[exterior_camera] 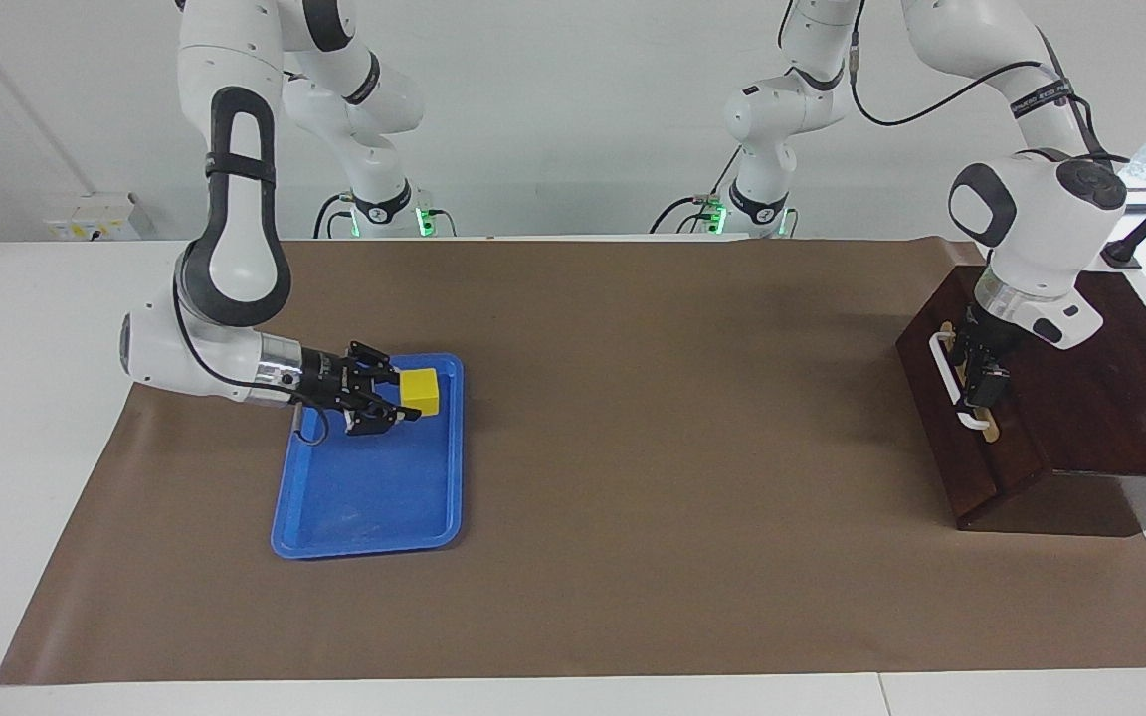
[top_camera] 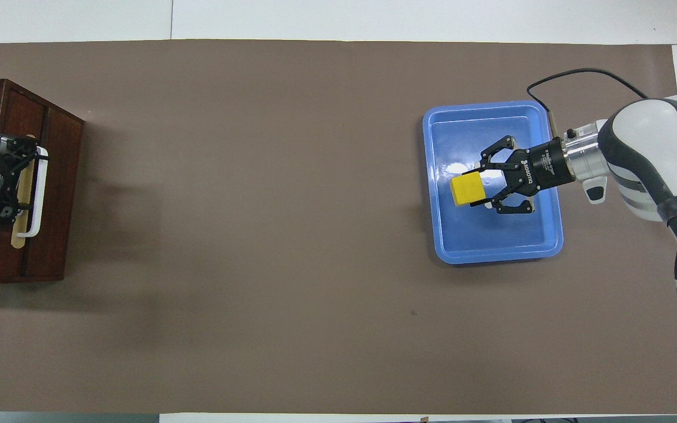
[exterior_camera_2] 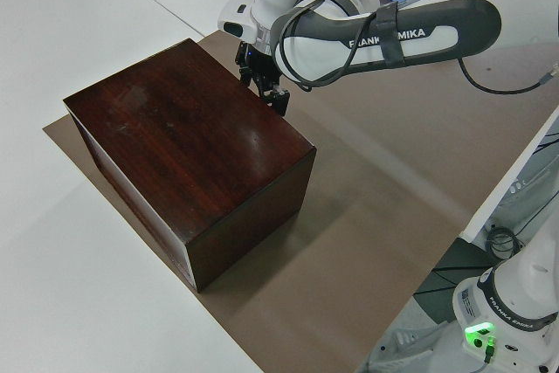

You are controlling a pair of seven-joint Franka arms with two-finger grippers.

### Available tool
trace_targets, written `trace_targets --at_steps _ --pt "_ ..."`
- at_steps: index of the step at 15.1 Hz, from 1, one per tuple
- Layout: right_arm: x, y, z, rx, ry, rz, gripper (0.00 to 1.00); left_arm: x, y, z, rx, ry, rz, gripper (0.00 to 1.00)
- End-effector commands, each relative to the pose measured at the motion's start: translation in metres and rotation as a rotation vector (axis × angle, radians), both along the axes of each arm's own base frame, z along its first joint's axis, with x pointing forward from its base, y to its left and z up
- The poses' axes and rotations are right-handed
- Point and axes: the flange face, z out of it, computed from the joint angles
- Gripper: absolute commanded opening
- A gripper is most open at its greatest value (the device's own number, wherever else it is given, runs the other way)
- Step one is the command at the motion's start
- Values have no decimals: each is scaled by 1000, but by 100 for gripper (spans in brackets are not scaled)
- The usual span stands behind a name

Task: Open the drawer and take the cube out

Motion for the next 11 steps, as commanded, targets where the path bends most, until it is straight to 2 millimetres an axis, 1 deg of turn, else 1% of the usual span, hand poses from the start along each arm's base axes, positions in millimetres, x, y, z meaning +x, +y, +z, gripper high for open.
trace_targets --at_steps 1,2,3,5,6,8,9,10,11 --pt "-24 -15 -25 6 -21 44 0 0 -15 2 14 62 -68 100" --pt "-30 -19 -32 1 -23 60 0 -3 -26 13 12 102 -83 100" --pt "-33 -22 -37 -3 -24 69 0 -7 -34 30 12 131 -99 100" --pt "-37 -36 -48 -17 -28 49 0 -22 -71 73 20 130 -185 100" --pt "-41 -36 -53 -25 -29 41 0 -33 -90 92 28 140 -240 100" --pt "-49 -37 -64 -35 -19 14 0 -45 -119 120 37 215 -411 100" --pt "-55 -37 -70 -39 -12 -2 0 -48 -128 129 37 248 -496 100" --pt "-59 -36 -75 -42 -7 -18 0 -50 -131 139 36 266 -588 100" --pt "-60 -34 -76 -35 -4 -41 0 -52 -131 142 33 280 -652 100"
